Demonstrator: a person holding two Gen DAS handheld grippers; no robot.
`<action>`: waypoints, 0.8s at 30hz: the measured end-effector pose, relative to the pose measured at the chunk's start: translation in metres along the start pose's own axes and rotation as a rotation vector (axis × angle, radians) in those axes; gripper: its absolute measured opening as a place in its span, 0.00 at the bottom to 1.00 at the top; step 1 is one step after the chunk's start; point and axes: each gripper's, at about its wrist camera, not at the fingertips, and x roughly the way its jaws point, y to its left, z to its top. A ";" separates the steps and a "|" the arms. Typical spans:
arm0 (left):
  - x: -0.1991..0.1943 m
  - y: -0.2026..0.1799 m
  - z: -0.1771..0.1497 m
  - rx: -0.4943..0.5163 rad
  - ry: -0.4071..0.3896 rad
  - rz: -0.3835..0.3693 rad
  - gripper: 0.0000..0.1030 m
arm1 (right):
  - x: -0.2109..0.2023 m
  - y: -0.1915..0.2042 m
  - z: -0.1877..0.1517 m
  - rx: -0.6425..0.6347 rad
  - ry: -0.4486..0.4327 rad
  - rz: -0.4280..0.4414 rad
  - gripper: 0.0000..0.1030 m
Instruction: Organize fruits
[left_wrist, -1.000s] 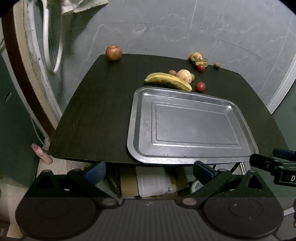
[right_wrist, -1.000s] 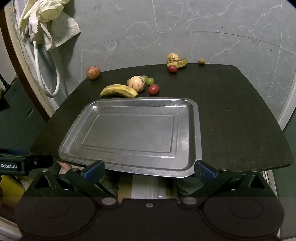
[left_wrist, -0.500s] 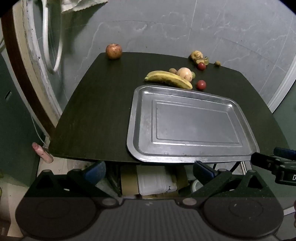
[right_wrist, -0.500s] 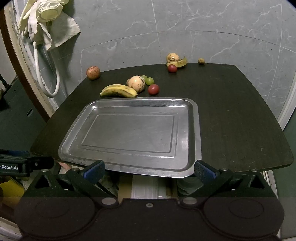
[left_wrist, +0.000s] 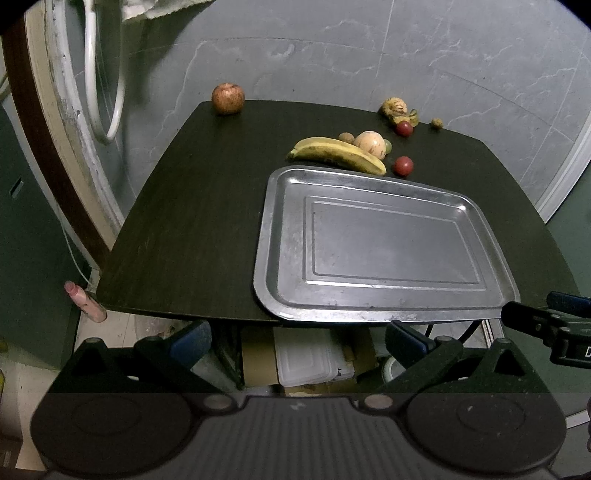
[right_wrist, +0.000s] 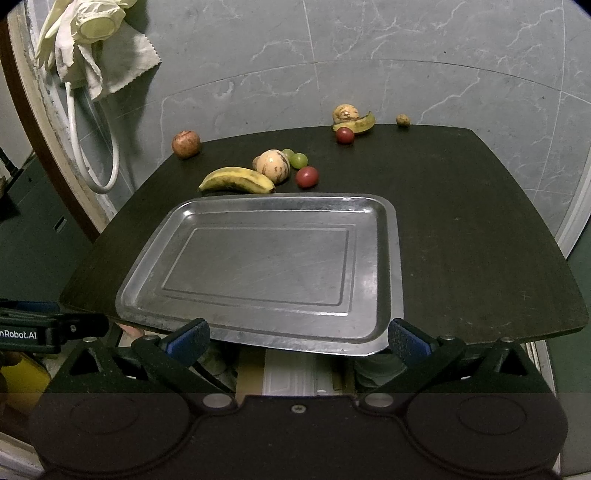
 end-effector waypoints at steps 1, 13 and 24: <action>-0.001 0.001 0.000 0.000 0.000 0.000 0.99 | 0.000 0.000 0.000 0.000 0.000 0.000 0.99; -0.001 -0.002 0.003 0.001 0.013 0.010 0.99 | 0.000 -0.001 0.002 0.001 0.002 0.001 0.99; -0.001 -0.001 0.004 0.001 0.017 0.009 0.99 | 0.000 -0.002 0.002 0.002 0.002 0.001 0.99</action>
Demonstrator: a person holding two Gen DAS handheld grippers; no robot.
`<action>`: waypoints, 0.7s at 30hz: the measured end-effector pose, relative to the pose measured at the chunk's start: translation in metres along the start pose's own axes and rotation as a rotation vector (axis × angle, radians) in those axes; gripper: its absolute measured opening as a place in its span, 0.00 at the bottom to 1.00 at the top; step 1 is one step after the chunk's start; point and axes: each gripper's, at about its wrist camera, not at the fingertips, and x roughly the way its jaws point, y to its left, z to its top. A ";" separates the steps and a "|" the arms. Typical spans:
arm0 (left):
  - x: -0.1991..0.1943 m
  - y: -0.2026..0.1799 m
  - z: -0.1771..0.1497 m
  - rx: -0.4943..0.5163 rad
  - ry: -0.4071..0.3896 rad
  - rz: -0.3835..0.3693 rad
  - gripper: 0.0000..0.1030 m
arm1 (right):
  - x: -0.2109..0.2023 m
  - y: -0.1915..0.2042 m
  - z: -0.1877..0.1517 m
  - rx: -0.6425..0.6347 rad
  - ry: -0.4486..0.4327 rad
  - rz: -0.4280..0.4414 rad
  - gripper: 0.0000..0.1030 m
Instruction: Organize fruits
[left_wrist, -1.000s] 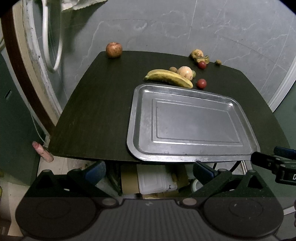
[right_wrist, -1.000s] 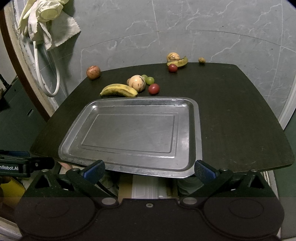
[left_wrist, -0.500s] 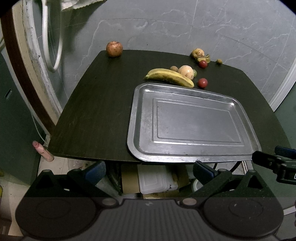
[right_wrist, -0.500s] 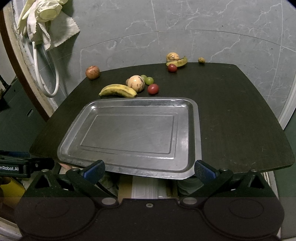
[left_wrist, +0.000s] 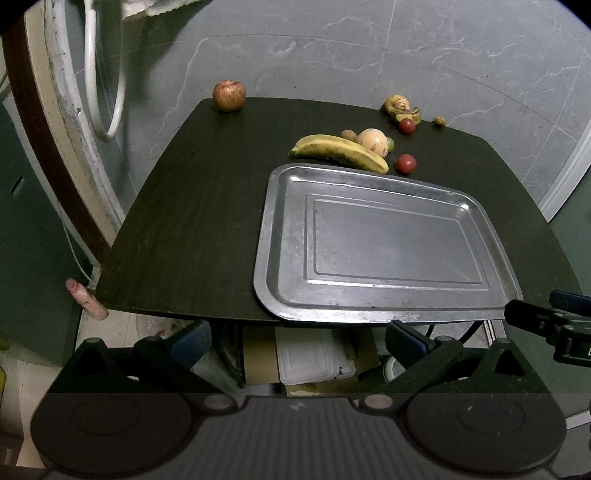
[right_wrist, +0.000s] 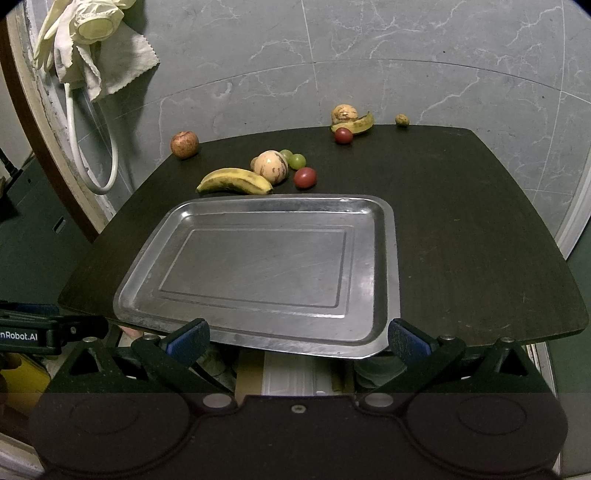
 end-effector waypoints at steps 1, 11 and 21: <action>0.000 0.000 0.000 0.000 0.000 0.000 0.99 | 0.000 0.000 0.000 0.000 0.001 0.000 0.99; 0.000 0.000 -0.001 0.000 0.002 0.002 0.99 | 0.000 -0.003 0.000 0.000 0.001 0.001 0.99; 0.000 0.000 -0.003 -0.005 0.006 -0.005 0.99 | 0.004 -0.005 0.005 -0.019 -0.014 0.024 0.99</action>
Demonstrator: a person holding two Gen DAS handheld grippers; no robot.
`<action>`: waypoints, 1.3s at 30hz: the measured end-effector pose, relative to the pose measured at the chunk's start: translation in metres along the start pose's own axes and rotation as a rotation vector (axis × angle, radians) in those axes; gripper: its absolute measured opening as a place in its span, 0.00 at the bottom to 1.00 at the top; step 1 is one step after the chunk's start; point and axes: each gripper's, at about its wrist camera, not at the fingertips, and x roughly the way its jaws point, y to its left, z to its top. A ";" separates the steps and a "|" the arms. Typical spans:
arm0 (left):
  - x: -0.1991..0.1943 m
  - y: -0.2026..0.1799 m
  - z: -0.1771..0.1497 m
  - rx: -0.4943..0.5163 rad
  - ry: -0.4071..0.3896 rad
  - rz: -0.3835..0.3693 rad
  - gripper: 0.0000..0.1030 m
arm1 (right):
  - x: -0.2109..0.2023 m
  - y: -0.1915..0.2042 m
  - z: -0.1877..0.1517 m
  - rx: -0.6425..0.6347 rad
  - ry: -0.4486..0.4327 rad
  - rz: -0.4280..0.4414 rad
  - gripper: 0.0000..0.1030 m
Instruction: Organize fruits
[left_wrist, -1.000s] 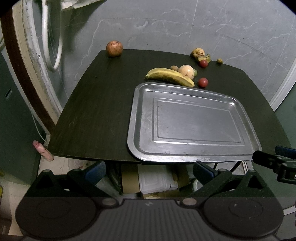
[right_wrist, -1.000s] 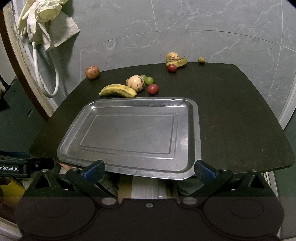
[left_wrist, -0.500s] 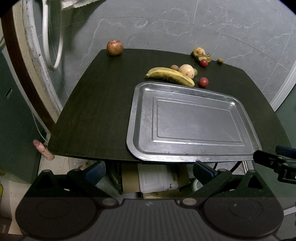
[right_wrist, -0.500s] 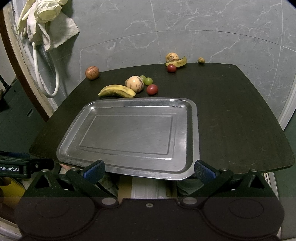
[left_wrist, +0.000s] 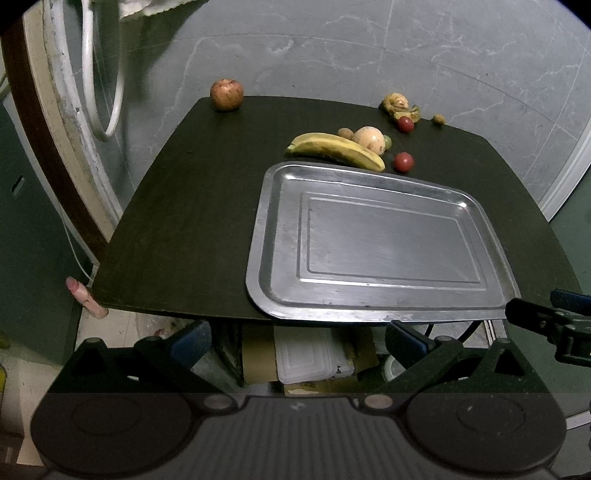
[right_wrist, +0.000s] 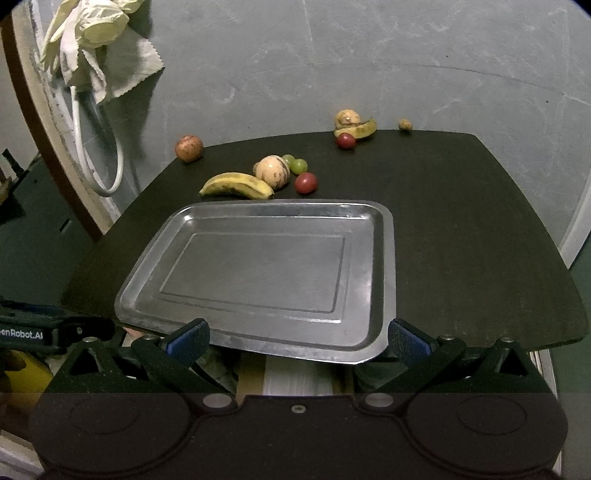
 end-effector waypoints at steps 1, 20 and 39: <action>0.000 -0.001 0.000 -0.002 0.001 -0.004 0.99 | -0.005 -0.004 -0.001 -0.001 -0.003 0.002 0.99; 0.009 -0.035 0.014 -0.042 0.034 0.044 0.99 | -0.017 -0.042 0.017 -0.072 -0.091 0.045 0.99; 0.023 -0.005 0.071 -0.096 0.061 0.176 1.00 | 0.012 -0.020 0.058 -0.083 -0.139 0.002 0.99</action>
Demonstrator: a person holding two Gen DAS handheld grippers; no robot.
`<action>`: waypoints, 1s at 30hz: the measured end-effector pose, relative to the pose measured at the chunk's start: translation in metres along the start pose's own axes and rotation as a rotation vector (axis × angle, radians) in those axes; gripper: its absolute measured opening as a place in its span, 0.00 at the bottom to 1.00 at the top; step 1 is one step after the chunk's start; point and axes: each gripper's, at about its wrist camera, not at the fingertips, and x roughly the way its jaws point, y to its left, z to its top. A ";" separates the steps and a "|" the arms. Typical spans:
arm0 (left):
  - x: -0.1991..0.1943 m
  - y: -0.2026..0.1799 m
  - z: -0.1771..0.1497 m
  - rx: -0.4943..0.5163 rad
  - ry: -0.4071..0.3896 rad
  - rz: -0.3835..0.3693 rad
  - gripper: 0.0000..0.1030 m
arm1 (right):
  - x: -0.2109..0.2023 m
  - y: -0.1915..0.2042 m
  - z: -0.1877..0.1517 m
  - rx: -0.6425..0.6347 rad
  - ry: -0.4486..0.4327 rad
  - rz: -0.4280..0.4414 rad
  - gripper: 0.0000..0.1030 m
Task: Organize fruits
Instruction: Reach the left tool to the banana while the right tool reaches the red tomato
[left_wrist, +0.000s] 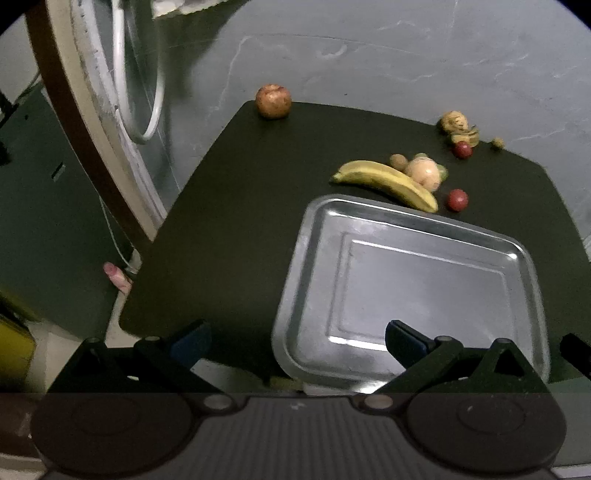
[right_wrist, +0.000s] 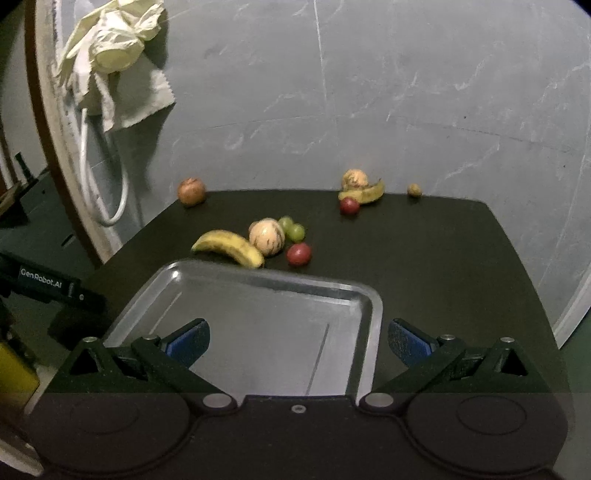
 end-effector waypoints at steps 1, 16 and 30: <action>0.002 0.000 0.007 0.008 0.009 0.006 1.00 | 0.003 0.001 0.005 0.003 -0.003 -0.006 0.99; 0.034 0.007 0.105 0.144 -0.003 0.011 0.99 | 0.053 0.027 0.059 0.057 -0.022 -0.099 0.99; 0.075 0.018 0.145 0.209 0.027 -0.034 0.99 | 0.080 0.042 0.067 0.079 0.012 -0.156 0.99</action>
